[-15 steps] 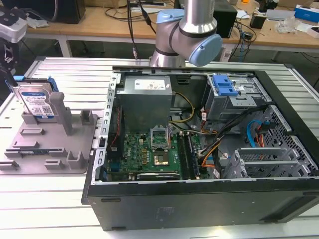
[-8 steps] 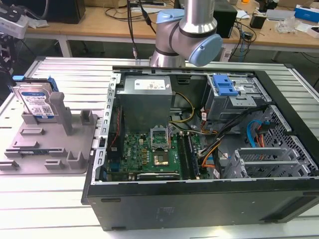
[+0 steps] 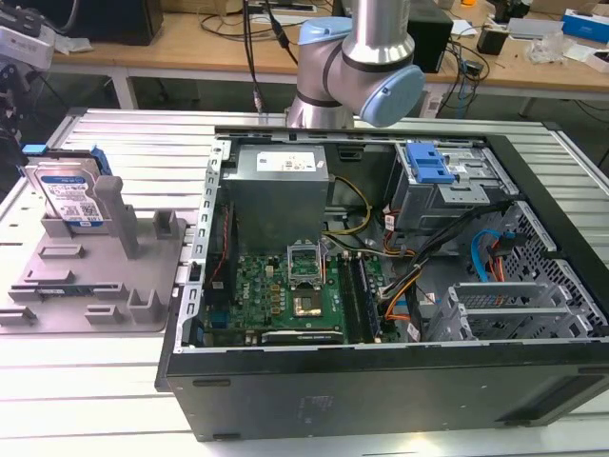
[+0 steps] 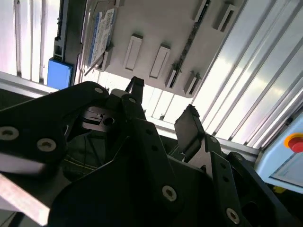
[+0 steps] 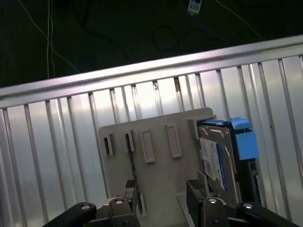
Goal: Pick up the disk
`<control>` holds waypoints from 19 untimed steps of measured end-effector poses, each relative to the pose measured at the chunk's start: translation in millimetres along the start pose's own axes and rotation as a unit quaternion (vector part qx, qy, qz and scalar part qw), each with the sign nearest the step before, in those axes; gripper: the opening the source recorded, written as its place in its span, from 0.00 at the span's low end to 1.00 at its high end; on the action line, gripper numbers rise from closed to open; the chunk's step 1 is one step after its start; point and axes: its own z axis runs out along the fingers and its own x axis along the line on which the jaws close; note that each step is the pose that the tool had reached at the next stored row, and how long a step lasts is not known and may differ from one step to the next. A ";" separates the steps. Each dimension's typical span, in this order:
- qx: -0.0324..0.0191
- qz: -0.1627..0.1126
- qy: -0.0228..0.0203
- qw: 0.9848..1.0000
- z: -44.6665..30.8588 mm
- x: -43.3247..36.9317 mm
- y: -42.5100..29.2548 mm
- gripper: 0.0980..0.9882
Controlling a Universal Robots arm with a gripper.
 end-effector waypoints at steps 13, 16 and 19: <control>0.000 -0.039 0.003 0.999 0.6 -39.4 6.2 0.50; 0.000 -0.038 0.003 0.999 0.7 -57.2 11.4 0.50; 0.001 -0.039 0.003 0.999 0.9 -68.0 17.9 0.50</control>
